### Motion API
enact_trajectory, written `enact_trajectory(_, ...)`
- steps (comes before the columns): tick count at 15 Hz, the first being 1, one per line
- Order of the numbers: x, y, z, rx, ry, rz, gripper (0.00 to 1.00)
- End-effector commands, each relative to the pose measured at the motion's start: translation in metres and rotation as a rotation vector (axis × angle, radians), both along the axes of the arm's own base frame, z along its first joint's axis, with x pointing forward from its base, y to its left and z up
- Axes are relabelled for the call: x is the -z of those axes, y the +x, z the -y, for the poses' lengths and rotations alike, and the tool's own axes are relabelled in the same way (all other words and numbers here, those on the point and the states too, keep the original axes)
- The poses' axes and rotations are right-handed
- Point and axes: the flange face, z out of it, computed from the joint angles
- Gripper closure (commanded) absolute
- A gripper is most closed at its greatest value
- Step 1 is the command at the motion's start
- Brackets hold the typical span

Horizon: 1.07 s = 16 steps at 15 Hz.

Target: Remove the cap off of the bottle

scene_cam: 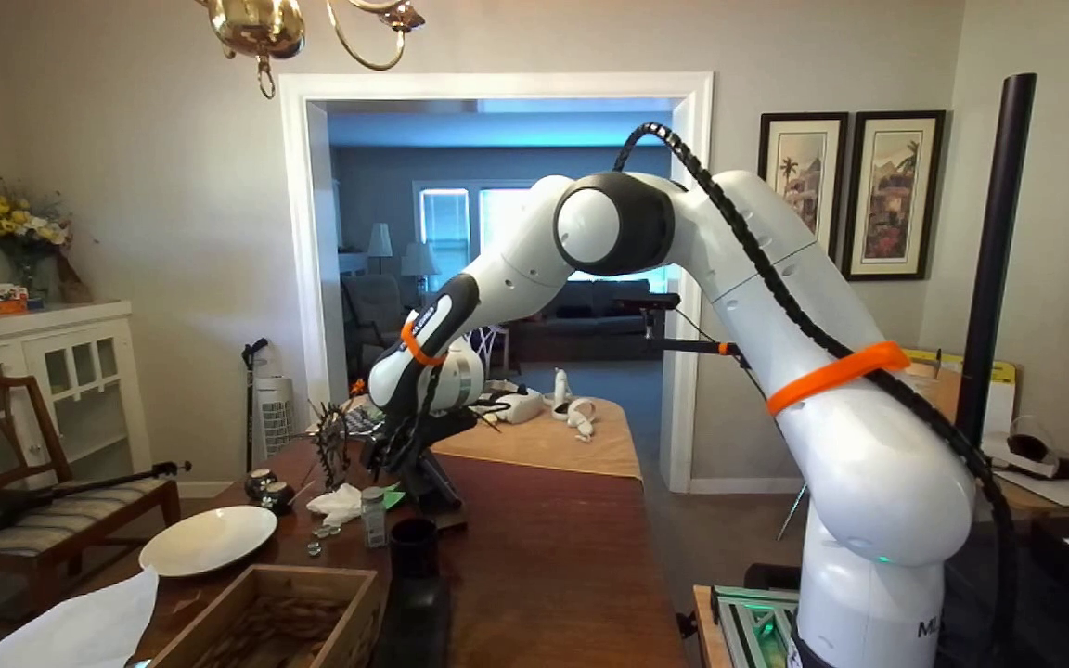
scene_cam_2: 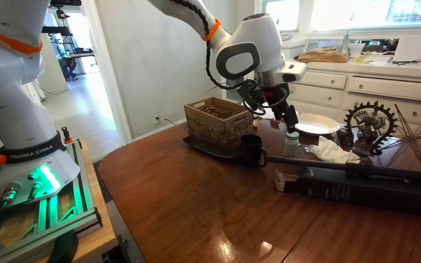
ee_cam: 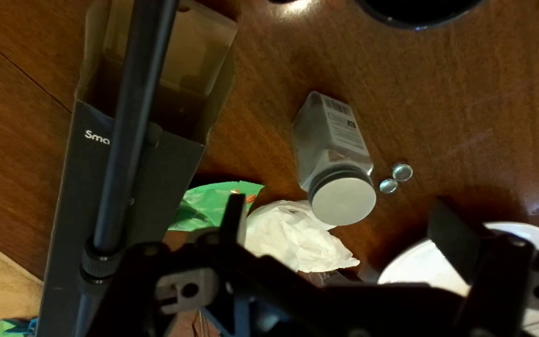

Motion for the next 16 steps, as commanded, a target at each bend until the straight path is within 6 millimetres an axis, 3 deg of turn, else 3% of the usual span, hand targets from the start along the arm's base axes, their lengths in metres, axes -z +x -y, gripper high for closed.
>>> enact_trajectory(1,0.015,0.005,0.004,-0.009,-0.01,0.034,0.0)
enact_trajectory(16,0.043,0.016,0.012,0.084,-0.036,0.117,0.0)
